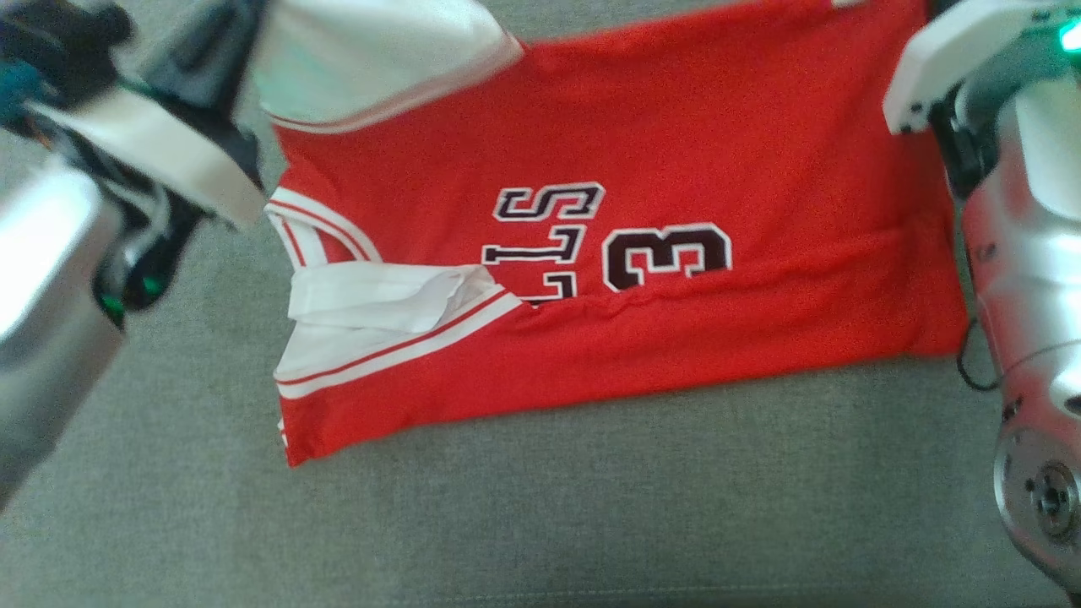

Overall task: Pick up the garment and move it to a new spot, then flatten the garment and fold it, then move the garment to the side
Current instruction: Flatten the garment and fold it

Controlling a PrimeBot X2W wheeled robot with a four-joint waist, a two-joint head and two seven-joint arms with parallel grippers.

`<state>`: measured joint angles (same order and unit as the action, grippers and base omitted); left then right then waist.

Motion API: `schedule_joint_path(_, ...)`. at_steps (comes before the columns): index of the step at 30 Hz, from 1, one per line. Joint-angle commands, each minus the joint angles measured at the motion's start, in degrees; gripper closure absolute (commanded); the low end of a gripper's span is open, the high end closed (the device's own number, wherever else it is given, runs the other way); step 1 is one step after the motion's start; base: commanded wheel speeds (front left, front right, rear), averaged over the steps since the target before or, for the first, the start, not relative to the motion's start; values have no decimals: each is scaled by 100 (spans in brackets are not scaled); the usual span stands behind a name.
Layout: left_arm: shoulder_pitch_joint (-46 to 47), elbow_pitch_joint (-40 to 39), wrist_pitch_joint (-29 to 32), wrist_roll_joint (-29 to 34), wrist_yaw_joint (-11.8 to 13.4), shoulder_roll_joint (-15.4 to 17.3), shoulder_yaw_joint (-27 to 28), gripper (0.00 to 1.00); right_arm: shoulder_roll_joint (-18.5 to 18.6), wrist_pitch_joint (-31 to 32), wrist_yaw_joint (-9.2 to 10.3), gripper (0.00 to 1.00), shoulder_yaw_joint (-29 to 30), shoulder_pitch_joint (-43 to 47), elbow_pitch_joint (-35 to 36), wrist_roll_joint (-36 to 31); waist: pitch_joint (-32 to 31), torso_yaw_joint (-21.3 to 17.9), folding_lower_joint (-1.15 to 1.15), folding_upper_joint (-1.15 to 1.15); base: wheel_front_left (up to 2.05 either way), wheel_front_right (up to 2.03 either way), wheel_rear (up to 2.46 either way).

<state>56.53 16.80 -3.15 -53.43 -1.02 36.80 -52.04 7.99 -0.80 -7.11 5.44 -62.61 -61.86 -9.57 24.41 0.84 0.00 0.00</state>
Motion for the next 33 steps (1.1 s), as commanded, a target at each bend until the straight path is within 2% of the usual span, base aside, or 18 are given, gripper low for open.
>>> schedule_joint_path(1, 524, 182, -138, 28, -5, 135, 396, 100, -37, -167, -37, 100, -316, -320, 75, 309, -44, -74, 0, 0, 0, 0, 0)
schedule_joint_path(7, 1117, 1058, -538, 326, -103, -240, 413, 100, 117, -516, -37, 100, -1012, -559, 26, 1005, -54, -121, 0, 0, 0, 0, 0)
schedule_joint_path(13, 1569, 1931, -1103, 835, -53, -717, 426, 100, 357, -754, -37, 100, -1591, -606, 127, 1908, -53, -98, 0, 0, 0, 0, 0)
schedule_joint_path(19, 1435, 2325, -1179, 1034, -324, -960, 449, 100, 617, -730, -37, 100, -2265, -312, 385, 2789, -125, -12, 0, 0, 0, 0, 0)
schedule_joint_path(26, 852, 2301, -1183, 1073, -548, -919, 312, 100, 1097, -358, -37, 100, -3039, 344, 834, 3857, -387, 132, 0, 0, 0, 0, 0)
schedule_joint_path(33, 60, 1885, -1040, 974, -603, -574, -22, 100, 1707, 59, -37, 100, -3722, 1090, 1424, 4819, -733, 241, 0, 0, 0, 0, 0)
